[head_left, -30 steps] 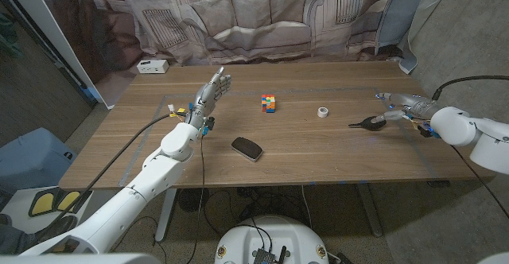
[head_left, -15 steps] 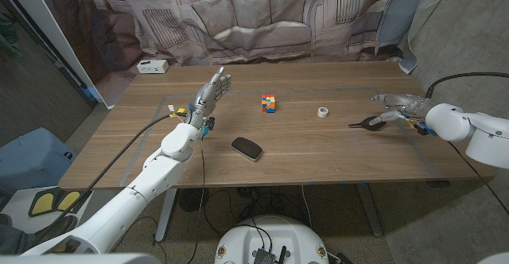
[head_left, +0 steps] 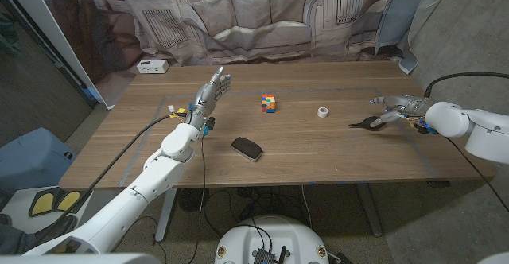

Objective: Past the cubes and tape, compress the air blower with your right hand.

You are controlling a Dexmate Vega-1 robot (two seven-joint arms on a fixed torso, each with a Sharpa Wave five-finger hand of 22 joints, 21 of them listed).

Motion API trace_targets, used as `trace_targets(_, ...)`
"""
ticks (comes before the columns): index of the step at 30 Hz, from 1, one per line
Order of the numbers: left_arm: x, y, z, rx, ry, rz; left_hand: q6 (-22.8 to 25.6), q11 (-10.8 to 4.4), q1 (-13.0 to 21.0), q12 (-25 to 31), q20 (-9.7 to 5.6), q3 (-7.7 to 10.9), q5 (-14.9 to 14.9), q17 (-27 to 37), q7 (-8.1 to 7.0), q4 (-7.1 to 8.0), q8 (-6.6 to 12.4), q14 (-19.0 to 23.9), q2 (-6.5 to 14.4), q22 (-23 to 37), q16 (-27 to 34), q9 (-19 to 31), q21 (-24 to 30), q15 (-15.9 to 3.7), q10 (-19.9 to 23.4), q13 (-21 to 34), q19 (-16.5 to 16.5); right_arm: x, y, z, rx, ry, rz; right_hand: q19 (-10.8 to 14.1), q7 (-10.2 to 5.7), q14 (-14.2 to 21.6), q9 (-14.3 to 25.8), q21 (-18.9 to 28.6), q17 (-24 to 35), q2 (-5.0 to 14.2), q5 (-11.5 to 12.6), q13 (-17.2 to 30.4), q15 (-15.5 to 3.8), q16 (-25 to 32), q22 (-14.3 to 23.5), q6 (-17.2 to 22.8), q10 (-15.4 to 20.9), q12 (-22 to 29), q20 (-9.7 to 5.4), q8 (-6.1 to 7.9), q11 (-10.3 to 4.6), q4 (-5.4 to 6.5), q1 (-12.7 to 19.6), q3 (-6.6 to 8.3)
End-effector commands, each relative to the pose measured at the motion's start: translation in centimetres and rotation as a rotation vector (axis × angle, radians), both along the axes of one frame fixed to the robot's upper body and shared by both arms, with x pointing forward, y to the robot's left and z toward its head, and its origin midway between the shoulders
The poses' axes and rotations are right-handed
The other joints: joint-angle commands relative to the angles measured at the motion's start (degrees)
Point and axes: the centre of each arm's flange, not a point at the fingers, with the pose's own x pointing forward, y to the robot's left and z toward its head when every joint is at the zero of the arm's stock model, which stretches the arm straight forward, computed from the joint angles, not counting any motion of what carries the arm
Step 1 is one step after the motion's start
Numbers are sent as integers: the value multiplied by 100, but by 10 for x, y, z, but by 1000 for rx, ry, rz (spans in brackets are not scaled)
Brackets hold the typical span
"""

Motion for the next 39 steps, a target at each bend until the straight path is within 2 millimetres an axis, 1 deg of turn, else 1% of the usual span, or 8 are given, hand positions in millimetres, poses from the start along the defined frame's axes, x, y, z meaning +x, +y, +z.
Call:
trace_targets(1, 0, -3, 2, 8, 3, 4, 48, -12, -10, -31, 2, -6, -4, 12, 3, 5, -12, 63, 13, 25, -18, 27, 2, 3, 37, 26, 59, 6, -2, 1, -25, 22, -10, 51, 10, 47, 19, 22, 11, 18, 48, 16, -4, 21, 2, 64, 3, 20, -87, 66, -58, 15, 76, 44)
trace_targets(4, -1, -3, 2, 5, 1, 5, 44, 0, -11, -34, 0, -7, -4, 12, -1, 5, -14, 63, 14, 25, -18, 27, 0, 1, 34, 26, 57, 8, -2, 1, -26, 26, -11, 64, -22, 68, 22, 19, 11, 18, 49, 17, -19, 26, 2, 86, 44, 34, -77, 77, -116, 20, 98, 45)
trace_targets(11, -4, -3, 1, -6, -6, 9, 46, 5, -14, -39, 0, -7, -3, 12, 3, 2, -17, 68, 20, 25, -19, 27, -2, 1, 34, 26, 58, 13, -3, 1, -30, 30, -9, 193, -40, 203, 28, 43, 13, 45, 67, 18, -78, 62, 1, 92, 182, 76, -120, 82, -134, -2, 242, 96)
trace_targets(16, -5, -3, -3, -17, 0, 19, 51, 0, -15, -41, -2, -7, -2, 12, 5, 1, -17, 67, 24, 25, -21, 27, -3, -4, 38, 27, 59, 17, 0, -1, -63, 46, -6, 205, -96, 218, 30, 33, 12, 50, 75, 20, -65, 58, 1, 117, 185, 68, -115, 94, -214, -15, 323, 121)
trace_targets(20, -5, -3, -6, -19, 7, 21, 50, -2, -16, -40, -4, -6, -1, 12, 3, -1, -20, 66, 30, 25, -22, 27, -4, -1, 47, 27, 59, 20, 1, -1, -75, 52, -6, 214, -136, 227, 33, 24, 11, 44, 82, 20, -59, 51, 0, 144, 220, 71, -100, 107, -313, -27, 407, 143)
trace_targets(22, -4, -4, -7, -22, 8, 19, 50, 6, -16, -39, -1, -6, -1, 12, 2, -2, -20, 68, 33, 25, -22, 27, -5, 2, 55, 27, 59, 21, 1, -1, -73, 59, -6, 218, -184, 233, 34, 18, 11, 44, 86, 21, -55, 47, 0, 183, 259, 80, -94, 123, -352, -29, 451, 153)
trace_targets(34, -6, -5, -11, -33, 9, 26, 61, 2, -20, -43, -7, -6, 0, 12, 4, -6, -21, 83, 45, 26, -20, 28, -5, 6, 64, 28, 67, 24, -1, -6, -92, 64, -8, 253, -257, 290, 35, 12, 13, 51, 95, 22, -83, 57, 1, 335, 313, 82, -95, 179, -380, -18, 553, 173)
trace_targets(39, -6, -6, -11, -30, 8, 27, 69, 3, -21, -46, -7, -6, 0, 12, 11, -8, -19, 84, 47, 26, -21, 28, -5, -1, 65, 28, 70, 27, 1, -10, -109, 70, -5, 266, -329, 296, 36, 1, 26, 45, 107, 23, -84, 48, 1, 533, 443, 113, -77, 247, -424, -3, 615, 196)
